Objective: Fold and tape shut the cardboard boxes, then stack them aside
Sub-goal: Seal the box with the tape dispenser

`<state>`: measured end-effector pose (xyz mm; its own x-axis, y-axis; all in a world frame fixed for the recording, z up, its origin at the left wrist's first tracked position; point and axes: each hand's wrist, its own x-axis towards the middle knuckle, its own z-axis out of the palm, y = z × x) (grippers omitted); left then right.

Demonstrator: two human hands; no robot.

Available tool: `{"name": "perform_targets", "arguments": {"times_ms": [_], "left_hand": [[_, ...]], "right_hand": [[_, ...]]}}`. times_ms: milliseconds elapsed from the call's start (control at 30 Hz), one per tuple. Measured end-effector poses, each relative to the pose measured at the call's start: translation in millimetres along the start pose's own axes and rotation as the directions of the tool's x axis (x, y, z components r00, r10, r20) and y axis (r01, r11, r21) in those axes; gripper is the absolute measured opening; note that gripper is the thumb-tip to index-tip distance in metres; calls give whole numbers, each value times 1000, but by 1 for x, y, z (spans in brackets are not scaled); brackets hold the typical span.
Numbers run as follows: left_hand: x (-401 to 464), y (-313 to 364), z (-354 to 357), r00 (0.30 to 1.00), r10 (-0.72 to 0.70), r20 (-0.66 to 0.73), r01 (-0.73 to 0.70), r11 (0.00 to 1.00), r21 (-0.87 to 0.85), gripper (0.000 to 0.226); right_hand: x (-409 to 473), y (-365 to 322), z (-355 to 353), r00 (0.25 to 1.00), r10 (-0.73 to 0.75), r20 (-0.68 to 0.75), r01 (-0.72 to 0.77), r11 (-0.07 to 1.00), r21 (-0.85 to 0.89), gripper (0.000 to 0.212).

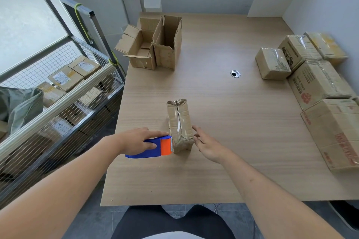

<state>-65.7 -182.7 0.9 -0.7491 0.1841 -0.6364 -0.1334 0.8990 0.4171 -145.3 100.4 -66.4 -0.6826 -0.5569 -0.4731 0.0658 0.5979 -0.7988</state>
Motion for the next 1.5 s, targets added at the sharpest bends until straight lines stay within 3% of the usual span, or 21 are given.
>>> {"name": "perform_targets", "arguments": {"times_ms": [100, 200, 267, 367, 433, 567, 933, 1100, 1267, 1400, 1500], "left_hand": [[2, -1, 0, 1000, 6, 1, -6, 1000, -7, 57], [4, 1, 3, 1000, 12, 1, -12, 1000, -11, 57], [5, 1, 4, 1000, 16, 4, -16, 999, -32, 57], [4, -1, 7, 1000, 26, -3, -26, 998, -62, 58], [-1, -4, 10, 1000, 24, -14, -25, 995, -94, 59], [-12, -14, 21, 1000, 29, -5, -29, 982, -189, 58], [-41, -55, 30, 999, 39, 10, -34, 949, -314, 59], [-46, -57, 37, 996, -52, -71, 35, 974, -223, 54], [-27, -21, 49, 969, -97, -228, 97, 995, -11, 55], [-11, -5, 54, 954, -159, -253, 165, 986, -1, 55], [-9, 4, 53, 939, -177, -294, 193, 981, 26, 45]], "right_hand": [[-2, 0, 7, 979, -87, -186, 80, 996, -43, 50], [-7, -6, 7, 860, -355, -367, 287, 930, -227, 55], [-6, -16, 5, 811, -530, -247, 399, 811, -428, 54], [7, -13, 13, 775, -632, -15, 499, 625, -600, 52], [13, -6, 21, 724, -688, -42, 515, 580, -631, 40], [15, 7, 29, 628, -773, -96, 540, 521, -661, 36], [19, 14, 28, 734, -673, -94, 558, 676, -481, 48], [14, 4, 33, 763, -628, -150, 524, 738, -425, 42], [2, -23, 43, 872, -426, -241, 319, 869, -379, 39], [4, -45, 66, 863, -362, -352, 180, 871, -457, 29], [4, -58, 81, 866, -360, -349, 146, 847, -511, 26]]}}
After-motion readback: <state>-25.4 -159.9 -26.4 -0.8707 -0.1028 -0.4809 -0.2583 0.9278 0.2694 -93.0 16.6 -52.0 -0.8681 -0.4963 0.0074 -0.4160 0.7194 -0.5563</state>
